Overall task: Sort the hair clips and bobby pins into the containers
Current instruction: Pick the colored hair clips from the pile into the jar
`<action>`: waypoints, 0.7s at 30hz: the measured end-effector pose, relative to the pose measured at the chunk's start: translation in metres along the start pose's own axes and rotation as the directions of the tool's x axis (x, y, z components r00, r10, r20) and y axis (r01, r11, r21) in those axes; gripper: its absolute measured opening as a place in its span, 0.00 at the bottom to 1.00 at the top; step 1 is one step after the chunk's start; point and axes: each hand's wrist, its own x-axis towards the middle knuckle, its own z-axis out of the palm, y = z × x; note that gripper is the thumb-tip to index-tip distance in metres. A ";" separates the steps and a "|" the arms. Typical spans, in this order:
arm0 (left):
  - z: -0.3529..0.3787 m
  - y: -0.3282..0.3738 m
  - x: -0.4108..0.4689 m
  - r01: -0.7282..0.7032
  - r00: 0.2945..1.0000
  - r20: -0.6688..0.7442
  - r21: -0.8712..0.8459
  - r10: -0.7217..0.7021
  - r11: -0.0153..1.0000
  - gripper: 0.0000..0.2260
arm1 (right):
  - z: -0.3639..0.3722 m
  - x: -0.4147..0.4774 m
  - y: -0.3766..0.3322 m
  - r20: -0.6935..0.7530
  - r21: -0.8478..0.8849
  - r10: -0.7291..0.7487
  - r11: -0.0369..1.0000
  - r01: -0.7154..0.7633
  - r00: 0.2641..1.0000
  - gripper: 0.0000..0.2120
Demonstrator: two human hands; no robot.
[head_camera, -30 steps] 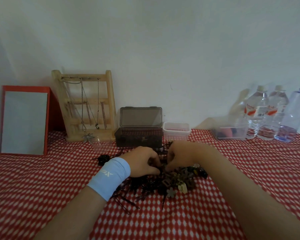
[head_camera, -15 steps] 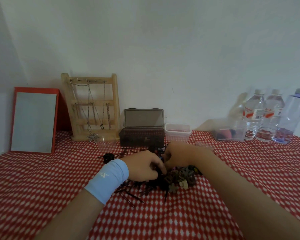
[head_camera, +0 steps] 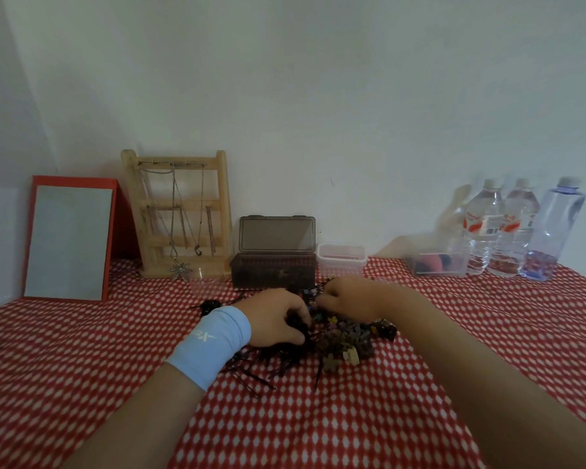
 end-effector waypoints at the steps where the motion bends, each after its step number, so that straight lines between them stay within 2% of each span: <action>1: -0.003 -0.003 0.000 0.014 1.000 -0.016 -0.006 -0.014 1.000 0.13 | 0.001 0.000 0.000 0.026 -0.024 -0.011 1.000 0.011 1.000 0.17; 5: -0.009 -0.012 0.004 0.075 0.988 -0.136 -0.042 -0.080 0.996 0.13 | 0.000 0.003 -0.001 0.021 0.009 -0.088 0.996 0.088 0.996 0.10; 10: -0.035 -0.029 0.027 0.121 0.926 -0.349 -0.084 -0.143 0.989 0.11 | -0.020 0.031 -0.009 -0.160 0.082 -0.084 0.992 0.098 0.984 0.13; 14: -0.060 -0.054 0.060 0.171 0.858 -0.473 -0.106 -0.201 0.979 0.11 | -0.036 0.075 -0.013 -0.259 0.030 -0.078 0.996 0.088 0.963 0.14; 16: -0.064 -0.062 0.074 0.184 0.845 -0.492 -0.100 -0.209 0.978 0.13 | -0.039 0.095 -0.014 -0.270 -0.005 -0.094 0.995 0.097 0.958 0.16; 19: -0.061 -0.072 0.085 0.213 0.873 -0.435 -0.066 -0.220 0.975 0.21 | -0.041 0.109 -0.013 -0.235 -0.003 -0.109 0.994 0.112 0.966 0.21; 21: -0.057 -0.080 0.086 0.204 0.887 -0.396 -0.126 -0.238 0.971 0.25 | -0.041 0.110 -0.007 -0.233 0.040 -0.100 0.993 0.113 0.967 0.24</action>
